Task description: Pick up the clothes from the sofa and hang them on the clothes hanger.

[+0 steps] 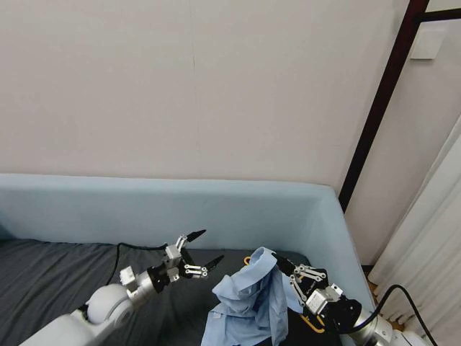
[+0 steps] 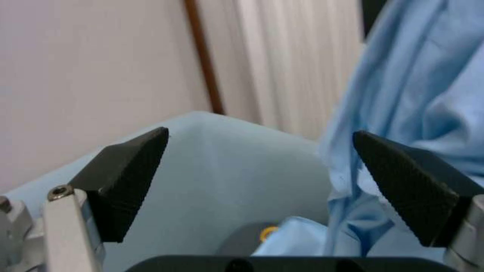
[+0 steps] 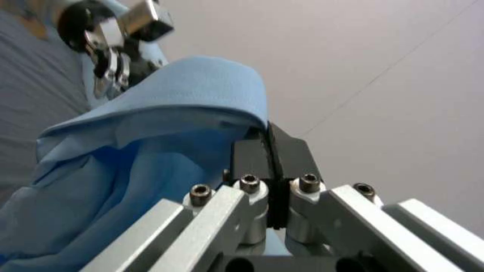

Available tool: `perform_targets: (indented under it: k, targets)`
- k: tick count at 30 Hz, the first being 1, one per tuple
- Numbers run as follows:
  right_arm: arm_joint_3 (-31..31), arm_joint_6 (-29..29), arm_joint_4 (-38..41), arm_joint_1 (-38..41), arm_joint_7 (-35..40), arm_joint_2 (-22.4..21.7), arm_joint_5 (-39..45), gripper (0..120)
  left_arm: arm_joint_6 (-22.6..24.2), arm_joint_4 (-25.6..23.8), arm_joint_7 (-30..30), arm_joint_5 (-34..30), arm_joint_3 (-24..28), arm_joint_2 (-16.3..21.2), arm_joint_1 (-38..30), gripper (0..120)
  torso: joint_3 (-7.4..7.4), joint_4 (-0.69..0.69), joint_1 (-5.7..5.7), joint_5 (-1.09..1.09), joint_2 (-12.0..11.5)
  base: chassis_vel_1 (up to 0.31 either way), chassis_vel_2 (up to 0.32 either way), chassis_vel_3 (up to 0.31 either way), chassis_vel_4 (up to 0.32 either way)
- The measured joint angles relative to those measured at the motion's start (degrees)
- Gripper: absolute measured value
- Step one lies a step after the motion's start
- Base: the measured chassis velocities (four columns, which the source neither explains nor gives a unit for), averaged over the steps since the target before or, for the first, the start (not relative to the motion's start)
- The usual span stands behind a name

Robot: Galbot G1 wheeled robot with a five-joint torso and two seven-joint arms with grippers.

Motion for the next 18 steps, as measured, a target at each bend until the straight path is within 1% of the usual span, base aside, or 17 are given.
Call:
perform_targets:
  k: [3,4,5,6,8,10,12,13,14,18]
  targets:
    - [0.42,0.43,-0.23,-0.36,0.13,0.84,-0.88,0,-0.59,5.94,7.43,-1.92,7.57,-1.31,-8.83,93,-0.01,-0.01,0.0,0.03,0.0,0.0,0.0,0.0,0.0]
    - [0.5,0.58,-0.42,-0.37,0.21,1.11,-1.16,0,-0.59,7.53,9.86,-2.77,9.83,-1.7,-11.48,92,0.0,0.0,0.0,0.01,0.0,0.0,0.0,0.0,0.0]
    - [0.5,0.58,-0.42,-0.37,0.21,1.11,-1.16,0,-0.59,7.53,9.86,-2.77,9.83,-1.7,-11.48,92,0.0,0.0,0.0,0.01,0.0,0.0,0.0,0.0,0.0]
    - [0.55,0.68,-0.6,-0.39,0.28,1.4,-1.47,0,-0.58,8.99,12.02,-3.33,11.66,-2.2,-13.99,91,-0.01,0.01,0.0,0.01,0.0,0.0,0.0,0.0,0.0]
    - [0.69,0.87,-0.68,-0.51,0.34,1.86,-1.87,0,-0.29,10.68,13.59,-3.68,13.4,-3.31,-16.64,90,-0.01,0.02,0.0,0.04,0.0,0.0,0.0,0.0,0.0]
    - [0.72,0.88,-0.68,-0.54,0.37,1.95,-1.92,0,-0.23,11.04,13.73,-3.77,13.67,-3.68,-17.12,89,-0.01,0.02,0.0,0.03,0.0,0.0,0.0,0.0,0.0]
    - [0.86,0.9,-0.67,-0.67,0.51,2.12,-1.99,0,0.07,12.23,13.82,-4.03,14.55,-5.23,-18.41,88,-0.01,0.01,0.0,0.02,0.0,0.0,0.0,0.0,0.0]
    - [0.88,0.9,-0.67,-0.68,0.52,2.12,-1.99,0,0.08,12.31,13.84,-4.03,14.63,-5.37,-18.49,88,-0.01,0.0,0.0,0.02,0.0,0.0,0.0,0.0,0.0]
    - [1.1,0.9,-0.55,-0.79,0.59,1.95,-1.95,0,0.25,13.24,13.97,-3.83,15.51,-6.84,-19.25,86,-0.01,0.01,0.0,0.01,0.01,0.0,0.0,0.0,0.0]
    - [1.56,0.9,-0.14,-1.14,0.61,1.61,-1.79,0,0.22,14.82,14.4,-2.54,17.44,-8.38,-20.73,84,-0.01,0.01,0.0,0.02,0.01,0.0,0.0,0.0,0.0]
